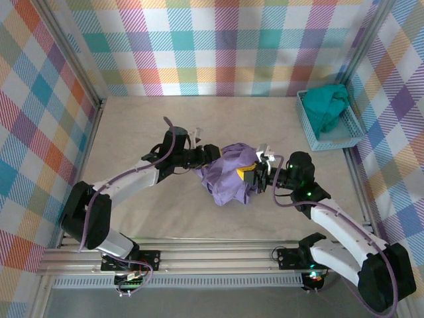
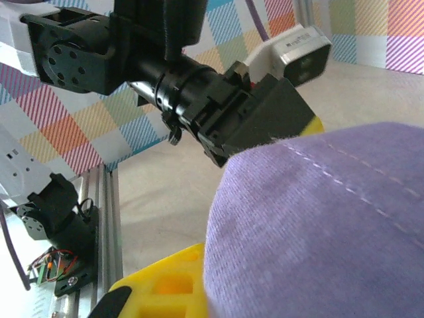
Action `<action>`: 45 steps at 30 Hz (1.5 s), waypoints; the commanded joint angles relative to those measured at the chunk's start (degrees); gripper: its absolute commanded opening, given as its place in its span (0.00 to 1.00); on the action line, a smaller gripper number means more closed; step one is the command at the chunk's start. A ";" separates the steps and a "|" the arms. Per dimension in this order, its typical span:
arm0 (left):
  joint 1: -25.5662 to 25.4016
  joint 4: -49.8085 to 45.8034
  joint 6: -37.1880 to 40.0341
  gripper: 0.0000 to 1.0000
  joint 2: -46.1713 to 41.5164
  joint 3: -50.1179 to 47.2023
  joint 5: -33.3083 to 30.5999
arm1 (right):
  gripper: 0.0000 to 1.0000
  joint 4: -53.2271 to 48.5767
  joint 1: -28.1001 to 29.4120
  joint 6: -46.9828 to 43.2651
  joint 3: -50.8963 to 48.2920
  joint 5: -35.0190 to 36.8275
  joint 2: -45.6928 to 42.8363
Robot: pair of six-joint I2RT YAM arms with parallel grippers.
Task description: Fold the inside-out t-shirt
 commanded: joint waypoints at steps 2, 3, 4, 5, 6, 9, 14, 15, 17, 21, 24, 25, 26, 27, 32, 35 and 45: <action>-1.88 2.42 -2.83 0.63 0.54 2.84 4.01 | 0.00 2.88 0.67 -1.24 2.58 -3.21 0.82; -2.15 2.35 -2.93 0.63 0.90 3.05 4.07 | 0.00 2.90 0.77 -1.37 2.65 -3.30 0.93; -2.32 2.23 -3.10 0.64 1.16 3.12 3.93 | 0.00 2.82 0.80 -1.42 2.75 -3.38 1.14; -2.51 2.27 -3.27 0.64 1.37 3.16 3.83 | 0.00 2.69 0.89 -1.53 2.78 -3.46 1.18; -2.53 2.57 -3.61 0.64 1.62 3.18 3.71 | 0.00 2.57 1.01 -1.63 2.86 -3.51 1.32; -2.51 2.94 -4.28 0.65 1.92 3.32 2.95 | 0.00 2.29 1.32 -2.18 2.85 -3.66 1.38; -3.13 4.99 -5.82 0.65 2.47 4.09 4.56 | 0.00 1.29 1.77 -3.11 3.09 -3.59 1.64; -3.52 4.79 -5.58 0.64 2.57 4.37 4.87 | 0.00 1.16 1.77 -3.34 3.12 -3.49 1.73; -4.20 4.30 -5.18 0.57 2.73 4.86 5.74 | 0.00 0.93 1.78 -3.64 3.23 -3.17 1.81; -4.59 4.58 -5.51 0.37 2.56 4.88 6.72 | 0.00 0.02 1.84 -4.34 3.22 -2.54 1.82; -4.53 4.60 -4.60 0.19 1.23 4.70 5.81 | 0.00 -2.04 1.85 -5.42 3.12 -1.70 1.18; -4.34 4.73 -3.76 0.13 0.49 4.61 5.20 | 0.00 -2.77 1.86 -5.74 2.85 -1.43 0.78; -4.05 4.97 -3.19 0.09 -0.34 4.34 4.73 | 0.00 -3.55 1.86 -6.00 2.54 -1.17 0.39; -3.66 6.01 -2.65 0.06 -1.66 3.76 4.06 | 0.00 -4.26 1.87 -6.21 2.05 -0.86 -0.10; -3.04 17.94 1.90 0.00 -10.85 -2.16 1.29 | 0.01 -7.63 3.67 -7.90 -0.30 1.75 -1.63; -3.08 23.61 6.90 0.00 -16.63 -6.27 0.00 | 0.14 -9.23 6.35 -9.16 -0.95 4.05 -0.63; -3.26 25.89 22.29 0.00 -25.92 -13.34 -0.75 | 0.45 -19.54 8.10 -11.24 4.34 8.79 -9.15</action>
